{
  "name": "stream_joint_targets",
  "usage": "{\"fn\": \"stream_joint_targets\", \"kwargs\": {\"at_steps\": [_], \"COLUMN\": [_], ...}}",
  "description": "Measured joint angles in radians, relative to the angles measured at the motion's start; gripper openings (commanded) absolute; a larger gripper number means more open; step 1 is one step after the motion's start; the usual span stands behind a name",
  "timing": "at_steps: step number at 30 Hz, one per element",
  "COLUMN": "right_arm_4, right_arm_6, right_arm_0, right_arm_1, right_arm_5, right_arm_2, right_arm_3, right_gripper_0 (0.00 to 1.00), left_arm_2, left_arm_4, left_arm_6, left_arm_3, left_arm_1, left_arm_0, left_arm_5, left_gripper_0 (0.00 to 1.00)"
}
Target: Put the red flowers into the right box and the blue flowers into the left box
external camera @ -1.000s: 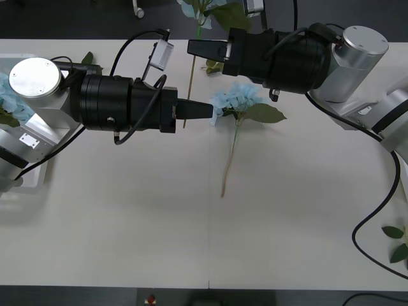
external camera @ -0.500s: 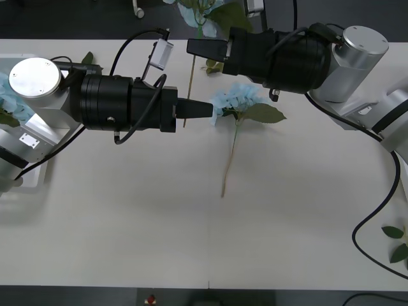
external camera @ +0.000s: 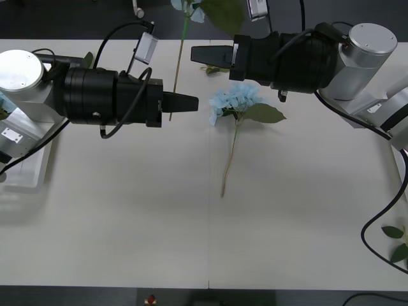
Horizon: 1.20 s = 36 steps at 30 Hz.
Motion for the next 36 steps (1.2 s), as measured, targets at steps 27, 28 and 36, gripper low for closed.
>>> {"fn": "stream_joint_targets", "kwargs": {"at_steps": [27, 28, 36], "right_arm_4": [0.415, 0.455, 0.756], "right_arm_6": [-0.687, -0.778, -1.328], "right_arm_0": [0.0, 0.0, -0.071], "right_arm_1": [-0.327, -0.332, -0.336], "right_arm_5": [0.066, 0.066, 0.24], "right_arm_2": [0.055, 0.055, 0.056], "right_arm_3": [-0.252, -0.27, -0.348], "right_gripper_0": [1.0, 1.0, 1.0], "left_arm_2": [0.821, 0.825, 0.833], "left_arm_4": [-0.786, -0.804, -0.957], "left_arm_6": [0.0, 0.0, 0.0], "left_arm_3": [-0.003, -0.003, -0.004], "left_arm_1": [0.251, 0.257, 0.322], "left_arm_0": [0.126, 0.138, 0.276], "left_arm_5": [0.556, 0.556, 0.451], "left_gripper_0": [0.0, 0.0, 0.0]}}
